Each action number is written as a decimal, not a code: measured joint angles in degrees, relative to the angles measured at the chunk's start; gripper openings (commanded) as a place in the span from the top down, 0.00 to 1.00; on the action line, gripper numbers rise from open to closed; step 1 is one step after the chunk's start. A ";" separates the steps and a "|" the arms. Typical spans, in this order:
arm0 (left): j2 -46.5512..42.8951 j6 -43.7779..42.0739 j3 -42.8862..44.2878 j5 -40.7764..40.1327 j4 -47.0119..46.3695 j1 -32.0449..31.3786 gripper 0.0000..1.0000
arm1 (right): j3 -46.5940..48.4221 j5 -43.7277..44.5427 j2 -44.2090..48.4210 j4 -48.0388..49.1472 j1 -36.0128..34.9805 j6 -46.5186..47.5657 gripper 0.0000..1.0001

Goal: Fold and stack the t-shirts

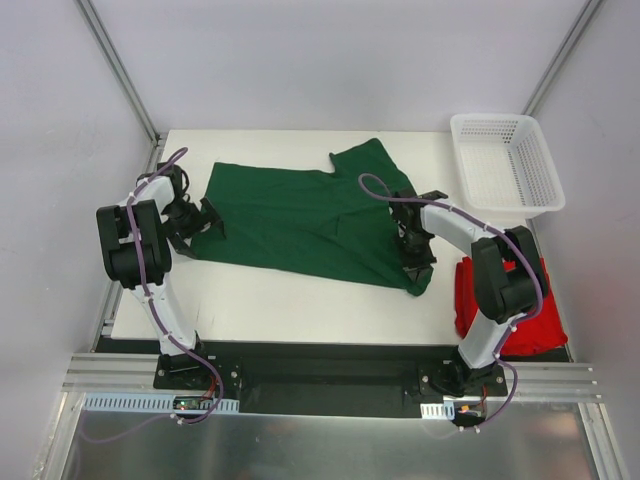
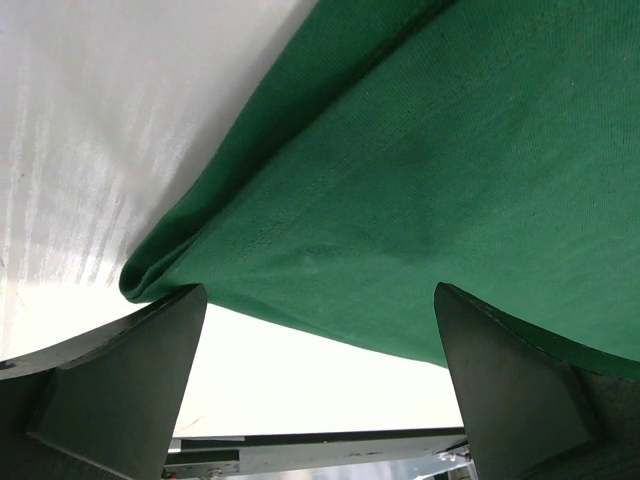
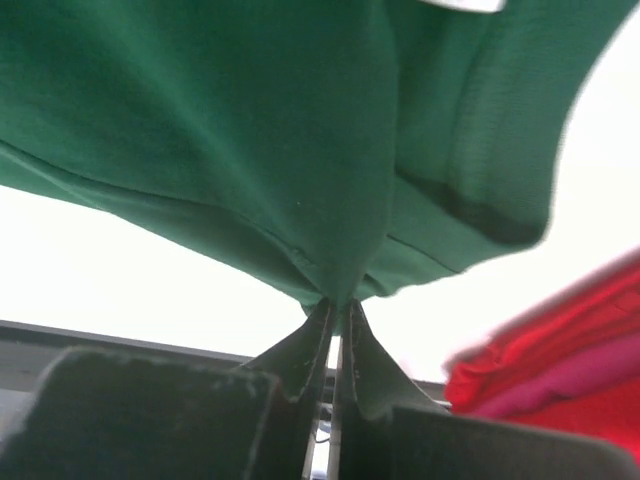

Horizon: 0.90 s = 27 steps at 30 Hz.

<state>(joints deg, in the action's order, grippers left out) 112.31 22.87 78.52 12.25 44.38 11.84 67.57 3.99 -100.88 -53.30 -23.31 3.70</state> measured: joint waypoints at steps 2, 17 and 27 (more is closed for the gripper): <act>0.07 -0.02 0.02 -0.02 0.09 0.31 0.01 | 1.03 0.94 0.00 -1.22 -0.04 0.09 0.99; 0.09 -0.87 0.09 -0.83 1.14 1.70 0.01 | 7.10 8.50 0.57 -7.23 0.28 2.91 0.61; 0.07 -1.33 0.09 -1.01 1.29 3.28 0.01 | 5.11 9.16 0.44 -7.23 1.07 2.95 0.63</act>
<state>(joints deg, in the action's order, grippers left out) 112.38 21.54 78.61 11.25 45.67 15.11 72.69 13.15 -100.44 -60.53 -22.24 6.66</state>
